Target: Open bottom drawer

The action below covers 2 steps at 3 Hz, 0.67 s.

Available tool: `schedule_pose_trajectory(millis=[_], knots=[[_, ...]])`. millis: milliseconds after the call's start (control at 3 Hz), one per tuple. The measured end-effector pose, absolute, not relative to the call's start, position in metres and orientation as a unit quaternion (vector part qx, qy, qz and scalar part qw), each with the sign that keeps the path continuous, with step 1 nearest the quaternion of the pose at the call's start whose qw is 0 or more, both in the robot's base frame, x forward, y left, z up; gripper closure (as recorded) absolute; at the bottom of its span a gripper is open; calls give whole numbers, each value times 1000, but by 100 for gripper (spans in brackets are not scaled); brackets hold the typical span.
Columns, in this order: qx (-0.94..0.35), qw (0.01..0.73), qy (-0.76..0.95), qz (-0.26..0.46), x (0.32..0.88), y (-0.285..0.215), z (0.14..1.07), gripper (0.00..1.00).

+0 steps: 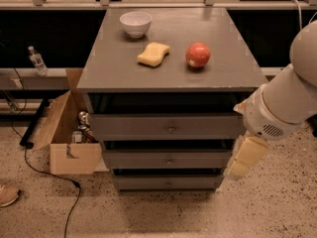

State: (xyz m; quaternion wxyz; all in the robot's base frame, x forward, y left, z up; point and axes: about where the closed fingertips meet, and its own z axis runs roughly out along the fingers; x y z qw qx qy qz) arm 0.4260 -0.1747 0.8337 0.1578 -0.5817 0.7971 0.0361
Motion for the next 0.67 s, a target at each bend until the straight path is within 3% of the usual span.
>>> schedule_pose_trajectory(millis=[667], knots=[[-588, 147, 794, 41, 427, -171, 811, 0]])
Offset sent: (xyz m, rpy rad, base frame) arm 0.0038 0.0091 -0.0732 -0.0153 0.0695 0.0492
